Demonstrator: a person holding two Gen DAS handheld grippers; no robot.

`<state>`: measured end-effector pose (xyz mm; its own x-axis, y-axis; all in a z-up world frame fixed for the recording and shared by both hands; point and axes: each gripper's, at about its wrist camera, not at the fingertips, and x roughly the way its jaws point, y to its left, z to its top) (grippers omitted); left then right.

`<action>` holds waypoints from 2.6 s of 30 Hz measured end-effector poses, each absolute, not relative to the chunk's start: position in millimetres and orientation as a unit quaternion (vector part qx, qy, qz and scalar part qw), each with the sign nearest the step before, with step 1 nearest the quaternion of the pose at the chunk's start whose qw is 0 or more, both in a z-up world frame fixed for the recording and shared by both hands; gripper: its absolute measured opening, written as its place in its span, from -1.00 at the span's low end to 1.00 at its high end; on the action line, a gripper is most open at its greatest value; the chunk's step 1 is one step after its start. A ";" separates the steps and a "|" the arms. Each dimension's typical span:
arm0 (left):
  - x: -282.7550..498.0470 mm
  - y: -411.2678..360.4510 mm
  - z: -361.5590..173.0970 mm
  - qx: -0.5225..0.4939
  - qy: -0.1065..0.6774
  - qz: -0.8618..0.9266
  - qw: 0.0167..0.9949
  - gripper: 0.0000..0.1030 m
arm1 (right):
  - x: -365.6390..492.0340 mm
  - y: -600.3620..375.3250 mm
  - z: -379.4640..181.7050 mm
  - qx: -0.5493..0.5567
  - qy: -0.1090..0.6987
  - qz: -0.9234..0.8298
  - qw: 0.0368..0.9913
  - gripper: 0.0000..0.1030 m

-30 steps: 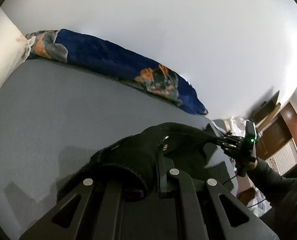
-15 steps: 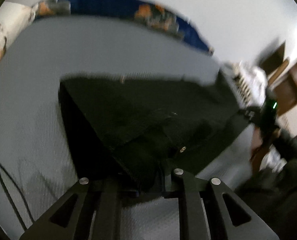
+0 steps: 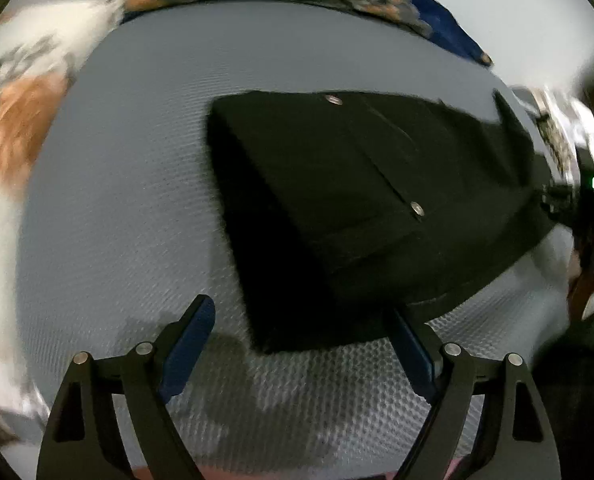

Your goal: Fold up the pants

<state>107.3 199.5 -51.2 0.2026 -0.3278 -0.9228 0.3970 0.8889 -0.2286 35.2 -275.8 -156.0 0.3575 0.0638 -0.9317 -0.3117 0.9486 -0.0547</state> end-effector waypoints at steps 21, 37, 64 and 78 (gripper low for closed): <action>104.5 192.9 -86.0 -0.339 0.660 -0.106 0.662 -0.10 | 33.3 -280.5 -158.5 -0.093 0.544 0.123 0.825 -0.82; 152.2 172.1 -61.2 -0.142 0.632 -0.160 0.745 -0.65 | -7.2 -256.7 -125.4 -0.077 0.553 0.094 0.824 -0.87; 119.2 176.5 -26.9 0.018 0.591 -0.092 0.801 0.36 | 14.2 -261.0 -157.2 -0.006 0.598 0.108 0.794 -0.42; 78.2 -18.5 -12.4 0.110 0.490 -0.350 0.790 0.37 | 12.0 -266.9 -146.3 0.039 0.596 0.109 0.795 -0.41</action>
